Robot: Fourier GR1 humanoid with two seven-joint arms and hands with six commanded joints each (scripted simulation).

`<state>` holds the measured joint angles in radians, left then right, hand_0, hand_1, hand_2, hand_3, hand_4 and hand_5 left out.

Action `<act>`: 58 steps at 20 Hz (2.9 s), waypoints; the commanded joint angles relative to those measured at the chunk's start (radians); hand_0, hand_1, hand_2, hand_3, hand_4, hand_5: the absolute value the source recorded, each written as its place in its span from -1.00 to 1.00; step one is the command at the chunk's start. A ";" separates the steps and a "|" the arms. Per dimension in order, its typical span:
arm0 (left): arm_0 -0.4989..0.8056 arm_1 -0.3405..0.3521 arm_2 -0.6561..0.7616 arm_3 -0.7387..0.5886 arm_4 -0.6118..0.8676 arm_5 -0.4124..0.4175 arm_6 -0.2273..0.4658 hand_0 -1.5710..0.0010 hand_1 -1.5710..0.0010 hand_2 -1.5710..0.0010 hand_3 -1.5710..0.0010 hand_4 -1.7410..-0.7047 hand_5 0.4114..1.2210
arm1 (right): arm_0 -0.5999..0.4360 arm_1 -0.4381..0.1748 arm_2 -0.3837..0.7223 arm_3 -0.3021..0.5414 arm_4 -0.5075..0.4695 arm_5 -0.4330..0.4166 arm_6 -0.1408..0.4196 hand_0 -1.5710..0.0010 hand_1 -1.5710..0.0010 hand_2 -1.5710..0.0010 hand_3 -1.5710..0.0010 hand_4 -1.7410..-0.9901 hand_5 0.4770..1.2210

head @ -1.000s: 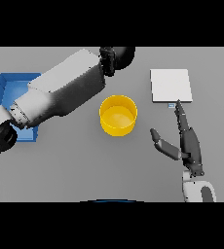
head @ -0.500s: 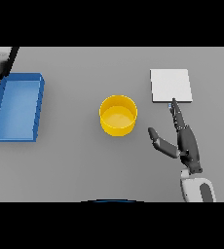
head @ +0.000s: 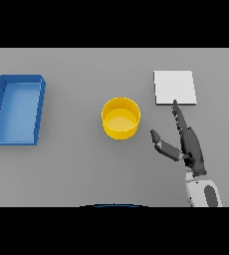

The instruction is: Pick up the red beaker and tilt it to pour out 1 green nut into yellow bowl. Pick up the yellow bowl and place it on the metallic measuring scale.

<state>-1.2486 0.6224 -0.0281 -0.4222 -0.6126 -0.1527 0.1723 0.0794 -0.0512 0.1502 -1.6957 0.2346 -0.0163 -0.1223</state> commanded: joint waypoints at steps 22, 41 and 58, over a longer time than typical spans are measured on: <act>0.779 -0.125 0.157 -0.772 0.396 0.017 0.332 -0.20 -0.09 -0.04 -0.07 0.19 -0.27 | 0.023 -0.015 -0.006 -0.008 -0.012 0.012 -0.017 1.00 1.00 1.00 1.00 0.58 -0.48; 0.792 -0.133 0.118 -0.793 0.381 -0.005 0.265 0.98 0.98 0.99 0.98 0.82 -0.35 | -0.173 -0.211 0.123 0.040 0.266 0.119 0.089 1.00 1.00 1.00 1.00 0.63 -0.57; 0.802 -0.133 0.125 -0.808 0.396 -0.025 0.276 1.00 1.00 1.00 1.00 0.80 -0.30 | -0.653 -0.311 0.463 0.396 0.606 0.384 -0.072 1.00 1.00 1.00 1.00 0.56 -0.53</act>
<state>-0.4470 0.4891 0.0972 -1.2307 -0.2173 -0.1773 0.4499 -0.5734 -0.3609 0.6130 -1.3003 0.8408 0.3668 -0.1939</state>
